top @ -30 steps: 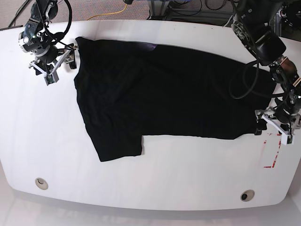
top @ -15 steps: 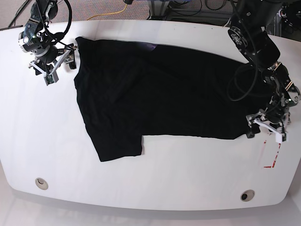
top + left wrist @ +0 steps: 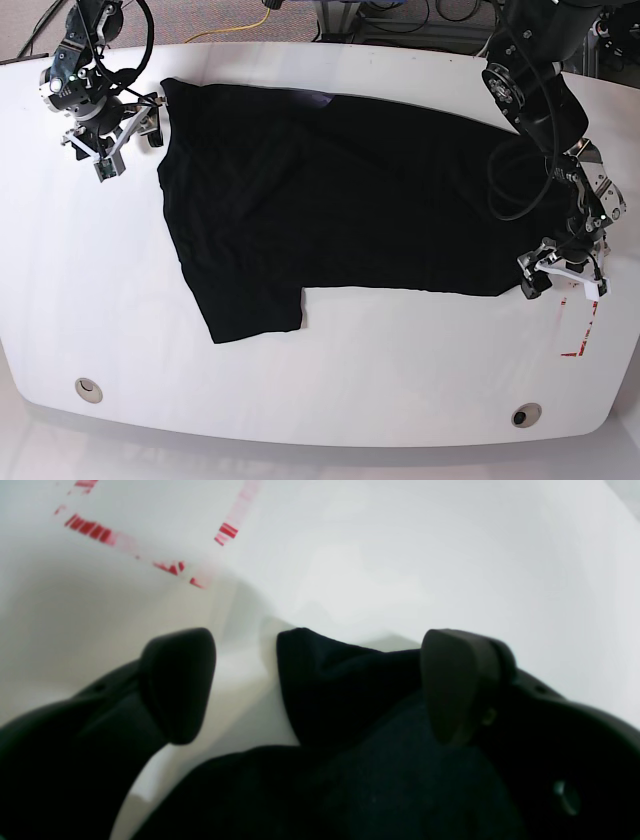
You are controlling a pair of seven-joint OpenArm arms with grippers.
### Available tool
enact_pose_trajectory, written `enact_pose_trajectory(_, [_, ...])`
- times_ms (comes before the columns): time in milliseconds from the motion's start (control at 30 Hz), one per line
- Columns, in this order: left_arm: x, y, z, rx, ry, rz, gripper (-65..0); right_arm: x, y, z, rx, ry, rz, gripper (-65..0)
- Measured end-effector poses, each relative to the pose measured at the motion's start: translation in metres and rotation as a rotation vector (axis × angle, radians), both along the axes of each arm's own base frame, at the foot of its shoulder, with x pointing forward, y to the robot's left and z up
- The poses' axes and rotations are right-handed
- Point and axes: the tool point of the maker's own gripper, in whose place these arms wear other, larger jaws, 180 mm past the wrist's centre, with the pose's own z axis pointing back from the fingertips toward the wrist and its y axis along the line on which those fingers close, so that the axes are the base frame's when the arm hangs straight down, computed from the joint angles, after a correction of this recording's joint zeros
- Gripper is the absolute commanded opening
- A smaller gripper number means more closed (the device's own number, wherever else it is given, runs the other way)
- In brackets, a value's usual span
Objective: Layout the t-shirt on the table in an organized manner, then fold the t-shirt properly
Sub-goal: 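Grasp the shirt side edge with the left gripper and pull it outward, then release the shirt corner with the right gripper and move it along the shirt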
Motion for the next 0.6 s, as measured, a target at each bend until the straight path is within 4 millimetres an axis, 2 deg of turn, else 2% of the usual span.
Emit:
enact_pose_trajectory(167, [0.006, 0.002, -0.002, -0.021, 0.007, 0.038, -3.7, 0.000, 0.000, -0.002, 0.008, 0.003, -0.003, -20.1])
enact_pose_trajectory(367, [0.012, 0.000, -0.010, -0.057, 0.032, 0.081, -3.7, -0.003, 0.013, -0.019, 0.044, 0.050, 0.023, -20.3])
enact_pose_trajectory(600, [0.018, -0.017, -0.019, -0.023, 0.075, 0.028, -3.9, -0.003, 0.011, -0.019, 0.041, 0.050, 0.020, -20.3])
